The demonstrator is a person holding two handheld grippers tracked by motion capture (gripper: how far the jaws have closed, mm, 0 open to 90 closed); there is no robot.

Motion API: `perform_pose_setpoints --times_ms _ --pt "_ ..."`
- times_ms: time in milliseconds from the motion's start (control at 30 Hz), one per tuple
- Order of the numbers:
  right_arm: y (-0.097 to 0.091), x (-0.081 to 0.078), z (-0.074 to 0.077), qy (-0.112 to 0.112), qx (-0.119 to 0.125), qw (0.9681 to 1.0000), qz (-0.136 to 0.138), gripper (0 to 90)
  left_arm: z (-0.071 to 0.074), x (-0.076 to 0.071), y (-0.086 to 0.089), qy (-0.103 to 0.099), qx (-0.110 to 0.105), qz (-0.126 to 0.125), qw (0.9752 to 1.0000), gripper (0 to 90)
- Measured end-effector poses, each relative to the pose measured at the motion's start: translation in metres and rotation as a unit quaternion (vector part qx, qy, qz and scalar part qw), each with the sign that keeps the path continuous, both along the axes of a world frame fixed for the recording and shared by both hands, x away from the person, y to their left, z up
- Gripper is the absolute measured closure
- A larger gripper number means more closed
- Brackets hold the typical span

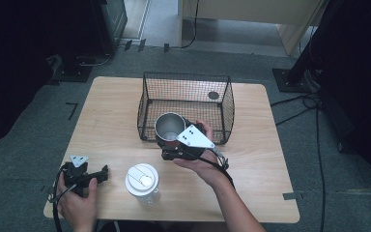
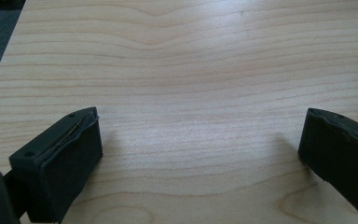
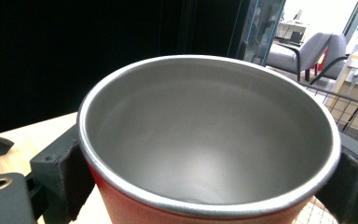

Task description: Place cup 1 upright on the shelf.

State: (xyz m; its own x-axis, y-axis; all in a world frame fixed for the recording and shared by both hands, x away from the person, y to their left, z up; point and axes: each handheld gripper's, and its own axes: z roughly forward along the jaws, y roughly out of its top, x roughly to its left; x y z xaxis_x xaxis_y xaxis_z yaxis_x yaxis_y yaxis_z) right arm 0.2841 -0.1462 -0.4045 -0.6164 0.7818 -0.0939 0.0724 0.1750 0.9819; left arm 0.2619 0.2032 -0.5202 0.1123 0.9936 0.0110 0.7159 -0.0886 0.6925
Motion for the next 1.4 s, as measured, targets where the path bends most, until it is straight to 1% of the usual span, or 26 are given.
perform_pose_setpoints --times_ms 267,333,433,600,633,833,867,1100,1167,1200,1233,1300,1400 --pt "-0.007 0.002 0.011 -0.009 0.007 0.9999 -0.011 7.2 0.0 0.0 0.0 0.0 0.0 0.0 1.0 0.0" --pt "-0.011 0.003 0.016 -0.013 0.014 0.9997 -0.016 7.2 0.0 0.0 0.0 0.0 0.0 0.0 1.0 0.0" --pt "-0.015 0.004 0.02 -0.016 0.017 0.9995 -0.022 7.2 0.0 0.0 0.0 0.0 0.0 0.0 1.0 0.0" --pt "-0.021 0.006 0.025 -0.017 0.018 0.9992 -0.03 7.2 0.0 0.0 0.0 0.0 0.0 0.0 1.0 0.1" --pt "-0.024 0.008 0.027 -0.022 0.016 0.999 -0.035 7.2 0.0 0.0 0.0 0.0 0.0 0.0 1.0 0.1" --pt "-0.033 0.01 0.032 -0.024 0.017 0.9984 -0.049 7.2 0.0 0.0 0.0 0.0 0.0 0.0 1.0 0.0" --pt "-0.038 0.011 0.035 -0.024 0.022 0.9978 -0.058 7.2 0.0 0.0 0.0 0.0 0.0 0.0 1.0 0.1" --pt "-0.052 0.018 0.043 -0.031 0.028 0.9959 -0.081 7.2 0.0 0.0 0.0 0.0 0.0 0.0 1.0 0.0" --pt "-0.054 0.02 0.044 -0.032 0.03 0.9955 -0.084 7.2 0.0 0.0 0.0 0.0 0.0 0.0 1.0 0.1" --pt "-0.058 0.023 0.044 -0.032 0.033 0.9946 -0.094 7.2 0.0 0.0 0.0 -0.001 0.0 0.0 1.0 0.0" --pt "-0.058 0.023 0.044 -0.032 0.033 0.9946 -0.094 7.2 0.0 0.0 0.0 -0.001 0.0 0.0 1.0 0.0" --pt "-0.064 0.028 0.043 -0.032 0.036 0.9931 -0.107 7.2 0.0 0.0 0.0 -0.001 0.0 0.0 1.0 0.0" --pt "-0.067 0.032 0.042 -0.03 0.036 0.9921 -0.116 7.2 0.0 0.0 0.0 -0.001 0.0 0.0 1.0 0.1"
